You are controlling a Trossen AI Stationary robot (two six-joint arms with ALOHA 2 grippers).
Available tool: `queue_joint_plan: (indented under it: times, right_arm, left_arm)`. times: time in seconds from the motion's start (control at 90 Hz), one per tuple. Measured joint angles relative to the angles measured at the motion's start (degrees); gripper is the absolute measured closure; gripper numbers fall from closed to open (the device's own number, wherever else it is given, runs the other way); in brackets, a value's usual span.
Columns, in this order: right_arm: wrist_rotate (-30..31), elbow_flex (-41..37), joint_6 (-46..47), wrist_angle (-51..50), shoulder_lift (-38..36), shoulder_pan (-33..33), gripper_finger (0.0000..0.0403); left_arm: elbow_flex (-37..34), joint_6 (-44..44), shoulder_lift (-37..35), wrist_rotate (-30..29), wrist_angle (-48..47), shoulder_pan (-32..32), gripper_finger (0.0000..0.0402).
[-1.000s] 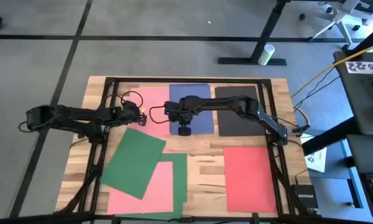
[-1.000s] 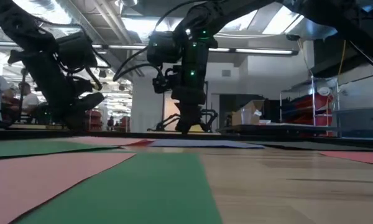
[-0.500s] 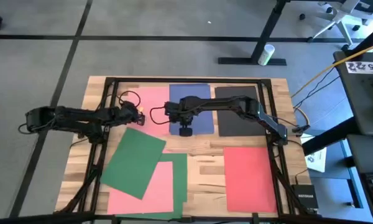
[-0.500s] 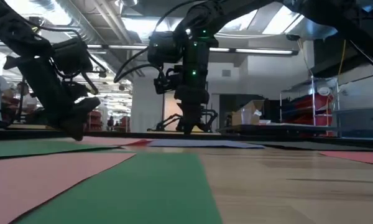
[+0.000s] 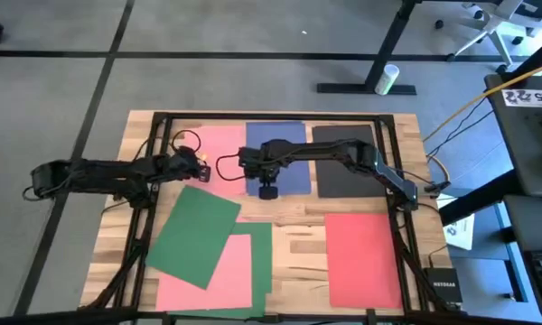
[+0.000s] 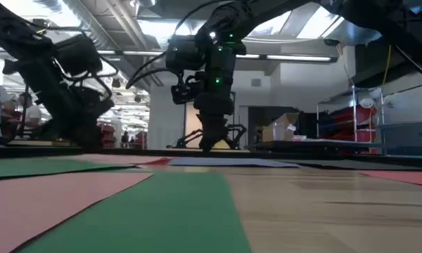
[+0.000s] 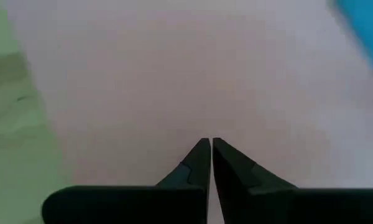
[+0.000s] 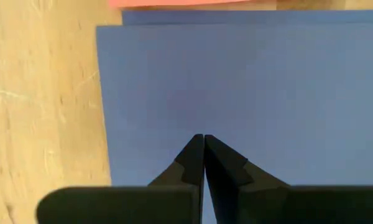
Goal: Organize paper
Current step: Move the pink paper to the top left of the table
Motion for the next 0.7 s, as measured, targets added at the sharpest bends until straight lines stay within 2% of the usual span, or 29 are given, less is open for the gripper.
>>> queue_joint_plan:
  times: [0.2,0.489,0.6,0.7]
  right_arm:
    - [-0.01,-0.02,-0.51,-0.16,-1.34,0.0,0.0403]
    - [0.04,-0.26,-0.15,-2.13,-6.05,-0.04,0.0403]
    - [-2.89,-5.04,-2.31,-0.37,-6.12,-0.04,0.0403]
    - [-6.59,-14.19,-3.06,7.58,-8.68,-0.04,0.0403]
  left_arm:
    - [0.02,-0.07,-4.12,0.0,2.37,-2.37,0.0401]
    - [-0.44,-0.93,-2.04,-0.02,2.82,-5.12,0.0401]
    - [-0.46,-1.29,0.05,-0.24,3.36,-6.52,0.0401]
    - [-0.48,-1.33,1.97,-1.38,4.79,-7.2,0.0401]
